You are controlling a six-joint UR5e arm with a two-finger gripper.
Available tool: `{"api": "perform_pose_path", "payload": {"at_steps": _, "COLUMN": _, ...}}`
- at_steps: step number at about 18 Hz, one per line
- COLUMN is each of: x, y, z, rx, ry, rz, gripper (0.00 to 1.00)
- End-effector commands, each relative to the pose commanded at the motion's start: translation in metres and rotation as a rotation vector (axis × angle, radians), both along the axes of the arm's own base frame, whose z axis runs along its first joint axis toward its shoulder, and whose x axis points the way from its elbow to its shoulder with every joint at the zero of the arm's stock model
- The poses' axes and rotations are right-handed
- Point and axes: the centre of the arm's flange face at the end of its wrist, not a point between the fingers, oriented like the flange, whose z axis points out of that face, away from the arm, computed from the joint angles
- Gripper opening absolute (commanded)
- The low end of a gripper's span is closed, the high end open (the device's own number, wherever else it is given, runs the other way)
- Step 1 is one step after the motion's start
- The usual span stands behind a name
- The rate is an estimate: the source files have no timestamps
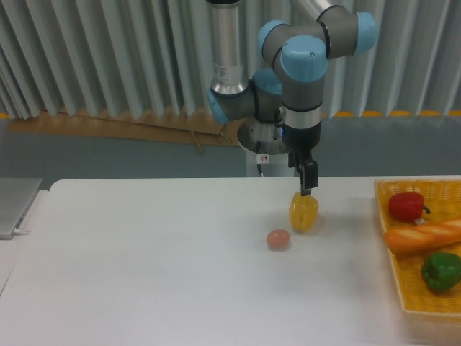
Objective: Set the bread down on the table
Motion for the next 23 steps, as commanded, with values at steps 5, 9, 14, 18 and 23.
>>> {"api": "perform_pose_path", "payload": {"at_steps": 5, "x": -0.001, "y": -0.002, "z": -0.01, "rx": -0.002, "ry": -0.002, "rz": 0.006, "gripper": 1.0}}
{"api": "perform_pose_path", "payload": {"at_steps": 9, "x": -0.001, "y": -0.003, "z": -0.008, "rx": 0.003, "ry": -0.006, "rz": 0.003, "gripper": 1.0}}
{"api": "perform_pose_path", "payload": {"at_steps": 14, "x": 0.005, "y": 0.0, "z": -0.003, "rx": 0.02, "ry": -0.016, "rz": -0.002, "gripper": 1.0}}
{"api": "perform_pose_path", "payload": {"at_steps": 18, "x": 0.01, "y": 0.001, "z": -0.003, "rx": 0.052, "ry": -0.039, "rz": 0.026, "gripper": 1.0}}
{"api": "perform_pose_path", "payload": {"at_steps": 23, "x": 0.012, "y": -0.001, "z": 0.006, "rx": 0.066, "ry": -0.023, "rz": 0.042, "gripper": 1.0}}
